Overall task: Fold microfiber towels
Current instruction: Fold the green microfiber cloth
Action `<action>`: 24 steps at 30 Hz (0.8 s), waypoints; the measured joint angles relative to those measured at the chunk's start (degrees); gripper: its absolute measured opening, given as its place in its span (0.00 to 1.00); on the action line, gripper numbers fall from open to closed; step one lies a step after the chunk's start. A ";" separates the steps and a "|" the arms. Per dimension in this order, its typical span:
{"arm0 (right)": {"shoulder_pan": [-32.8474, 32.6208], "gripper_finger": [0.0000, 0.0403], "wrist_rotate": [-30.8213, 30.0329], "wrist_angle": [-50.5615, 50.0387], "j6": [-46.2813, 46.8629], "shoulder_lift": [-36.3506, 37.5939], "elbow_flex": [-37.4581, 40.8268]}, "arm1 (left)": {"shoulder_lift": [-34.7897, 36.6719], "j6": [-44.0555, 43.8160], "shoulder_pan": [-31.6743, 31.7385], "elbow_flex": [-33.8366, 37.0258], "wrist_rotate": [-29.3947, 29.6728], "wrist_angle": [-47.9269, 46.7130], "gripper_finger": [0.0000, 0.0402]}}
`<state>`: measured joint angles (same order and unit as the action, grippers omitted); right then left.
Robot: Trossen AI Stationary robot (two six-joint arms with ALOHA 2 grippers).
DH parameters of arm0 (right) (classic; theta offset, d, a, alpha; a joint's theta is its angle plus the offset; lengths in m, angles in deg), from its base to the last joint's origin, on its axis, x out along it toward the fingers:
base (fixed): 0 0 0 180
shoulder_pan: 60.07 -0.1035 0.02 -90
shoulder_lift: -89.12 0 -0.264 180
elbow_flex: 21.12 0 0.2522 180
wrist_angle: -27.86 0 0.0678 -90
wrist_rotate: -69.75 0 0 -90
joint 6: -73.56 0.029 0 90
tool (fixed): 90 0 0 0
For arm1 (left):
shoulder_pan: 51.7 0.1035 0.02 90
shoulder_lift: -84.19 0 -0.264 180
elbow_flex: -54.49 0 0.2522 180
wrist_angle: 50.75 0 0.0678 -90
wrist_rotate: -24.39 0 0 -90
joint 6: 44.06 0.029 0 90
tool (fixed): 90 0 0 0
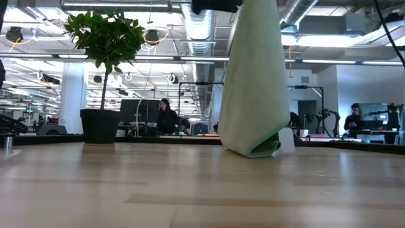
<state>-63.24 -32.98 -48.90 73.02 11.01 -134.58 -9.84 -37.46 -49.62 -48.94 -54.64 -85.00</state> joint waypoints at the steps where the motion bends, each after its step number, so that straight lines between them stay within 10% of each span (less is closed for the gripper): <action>1: -0.26 0.01 0.92 -0.25 -2.17 0.00 0.00 | 0.09 0.38 0.84 -0.03 -2.39 0.35 0.36; 9: -3.01 0.01 10.49 -5.85 -27.14 0.00 0.00 | 0.19 -0.81 7.29 -0.11 -26.17 -2.59 0.36; 24: -2.85 0.01 21.86 -5.27 -42.71 0.00 0.02 | 0.19 5.98 9.39 -0.11 -36.23 -4.31 0.36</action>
<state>-66.09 -11.12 -54.17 30.31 11.01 -134.56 -9.65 -31.47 -40.23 -49.05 -90.86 -89.31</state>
